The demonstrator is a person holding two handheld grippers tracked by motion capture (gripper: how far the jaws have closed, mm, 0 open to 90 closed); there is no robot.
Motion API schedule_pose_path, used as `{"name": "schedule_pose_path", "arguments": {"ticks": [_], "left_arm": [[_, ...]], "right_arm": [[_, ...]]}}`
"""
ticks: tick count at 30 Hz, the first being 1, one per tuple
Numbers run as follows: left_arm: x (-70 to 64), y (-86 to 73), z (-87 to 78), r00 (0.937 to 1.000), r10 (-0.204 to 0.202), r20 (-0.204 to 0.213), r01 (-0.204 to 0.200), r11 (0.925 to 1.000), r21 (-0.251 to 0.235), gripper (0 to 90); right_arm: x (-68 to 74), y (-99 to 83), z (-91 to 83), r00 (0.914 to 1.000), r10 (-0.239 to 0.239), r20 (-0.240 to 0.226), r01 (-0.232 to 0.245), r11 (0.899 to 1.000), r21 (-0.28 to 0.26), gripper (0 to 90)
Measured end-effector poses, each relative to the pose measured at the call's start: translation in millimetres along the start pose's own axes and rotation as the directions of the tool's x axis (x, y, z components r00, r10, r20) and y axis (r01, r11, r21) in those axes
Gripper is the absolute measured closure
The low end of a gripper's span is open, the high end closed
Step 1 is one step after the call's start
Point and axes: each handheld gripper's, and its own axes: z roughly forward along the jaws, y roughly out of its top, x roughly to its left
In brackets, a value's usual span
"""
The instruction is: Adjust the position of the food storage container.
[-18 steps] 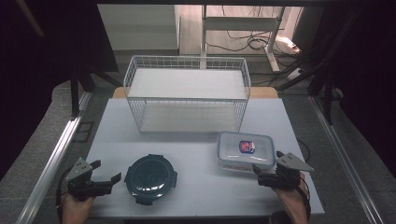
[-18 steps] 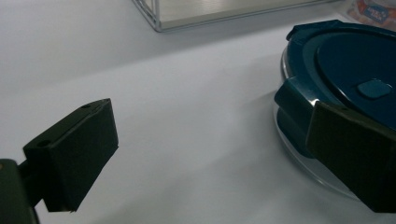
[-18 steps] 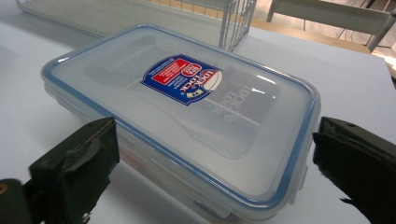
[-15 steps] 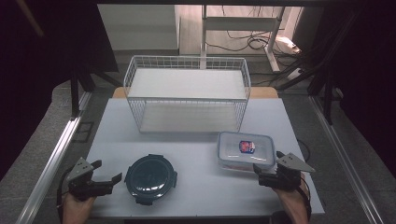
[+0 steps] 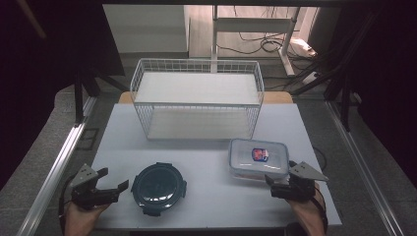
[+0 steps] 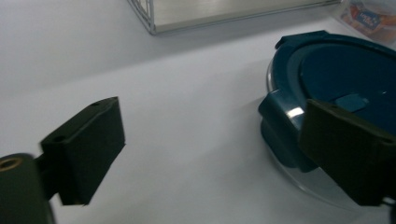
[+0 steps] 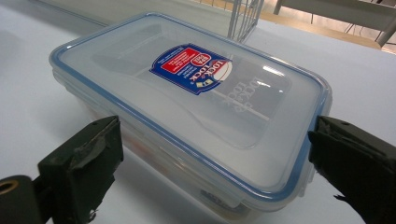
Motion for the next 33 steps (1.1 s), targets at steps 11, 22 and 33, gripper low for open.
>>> {"name": "schedule_pose_path", "arguments": {"ticks": [11, 22, 33], "left_arm": [[-34.8, 19.6, -15.2, 0.9911, 0.079, 0.107, -0.073, 0.9957, -0.057, 35.6], [-92.3, 29.8, 3.2, 0.9646, 0.162, 0.208, -0.163, 0.9865, -0.011, 73.4], [-136.4, 23.3, 28.2, 0.921, 0.18, 0.346, -0.211, 0.9761, 0.053, 89.9]], "right_arm": [[3.2, 0.7, 1.1, 0.9989, -0.031, 0.035, 0.031, 0.999, 0.01, 0.0], [3.4, 0.6, 0.8, 0.9974, -0.05, 0.053, 0.049, 0.999, 0.023, 0.0], [4.5, -0.1, 0.9, 0.9937, -0.09, 0.067, 0.087, 0.995, 0.047, 2.1]]}}
